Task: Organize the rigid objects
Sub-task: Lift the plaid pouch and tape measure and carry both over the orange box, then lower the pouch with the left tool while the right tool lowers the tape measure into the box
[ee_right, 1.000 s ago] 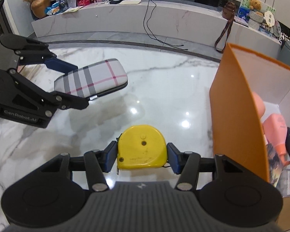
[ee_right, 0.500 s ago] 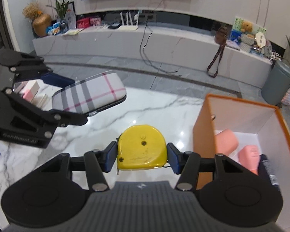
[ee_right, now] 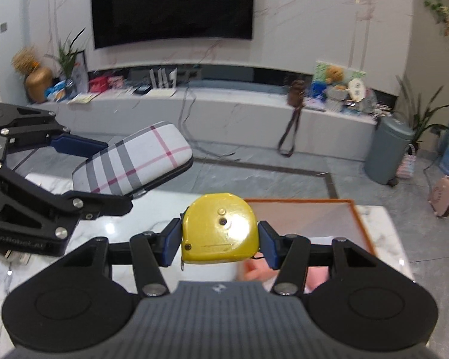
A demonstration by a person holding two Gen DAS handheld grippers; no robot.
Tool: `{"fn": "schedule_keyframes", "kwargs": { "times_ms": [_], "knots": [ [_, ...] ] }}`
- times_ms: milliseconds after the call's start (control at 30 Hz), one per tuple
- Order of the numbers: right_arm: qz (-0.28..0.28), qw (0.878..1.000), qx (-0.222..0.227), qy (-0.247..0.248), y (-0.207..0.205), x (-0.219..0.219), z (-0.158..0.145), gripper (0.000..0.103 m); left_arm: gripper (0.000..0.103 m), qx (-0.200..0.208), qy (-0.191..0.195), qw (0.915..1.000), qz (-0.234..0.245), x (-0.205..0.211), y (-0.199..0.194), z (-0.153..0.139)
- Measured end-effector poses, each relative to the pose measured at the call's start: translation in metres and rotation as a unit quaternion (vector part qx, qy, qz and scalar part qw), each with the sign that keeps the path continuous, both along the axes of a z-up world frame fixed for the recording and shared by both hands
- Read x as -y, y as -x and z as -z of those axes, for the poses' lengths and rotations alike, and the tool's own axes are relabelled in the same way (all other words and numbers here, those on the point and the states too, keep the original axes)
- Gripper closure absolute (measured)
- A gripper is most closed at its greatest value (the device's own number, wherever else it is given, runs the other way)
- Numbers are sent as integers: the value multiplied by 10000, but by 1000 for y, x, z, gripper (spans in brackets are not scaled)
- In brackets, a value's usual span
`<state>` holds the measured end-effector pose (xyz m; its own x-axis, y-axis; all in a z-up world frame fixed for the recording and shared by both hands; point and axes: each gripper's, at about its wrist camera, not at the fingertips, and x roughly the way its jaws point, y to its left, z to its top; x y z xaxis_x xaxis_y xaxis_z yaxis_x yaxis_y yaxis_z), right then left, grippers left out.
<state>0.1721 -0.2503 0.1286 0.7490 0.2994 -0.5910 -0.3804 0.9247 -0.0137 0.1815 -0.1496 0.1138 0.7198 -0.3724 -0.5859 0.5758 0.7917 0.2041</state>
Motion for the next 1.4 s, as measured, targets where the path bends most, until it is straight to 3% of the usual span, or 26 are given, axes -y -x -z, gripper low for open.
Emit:
{"fn": "schedule_keyframes", "kwargs": {
  "times_ms": [200,367,633,900,1167,1400],
  "knots": [
    [326,9993,134,-129,5,33,-16,47,31,77,63,9995,294,37,-1,1],
    [564,9983,65,-121,1,58,-11,47,31,-33,54,9990,447,63,-9,11],
    [972,9949,-261,24,-13,98,12,47,31,-605,153,9963,596,96,-35,46],
    [1195,9899,-744,194,-30,122,48,47,31,-1023,-74,9927,636,117,-53,80],
    [1216,9816,-1378,513,-58,123,92,47,31,-1416,-594,9866,547,131,-61,119],
    [1231,9750,-1712,700,-69,127,120,47,31,-1506,-959,9824,550,141,-60,137]
  ]
}}
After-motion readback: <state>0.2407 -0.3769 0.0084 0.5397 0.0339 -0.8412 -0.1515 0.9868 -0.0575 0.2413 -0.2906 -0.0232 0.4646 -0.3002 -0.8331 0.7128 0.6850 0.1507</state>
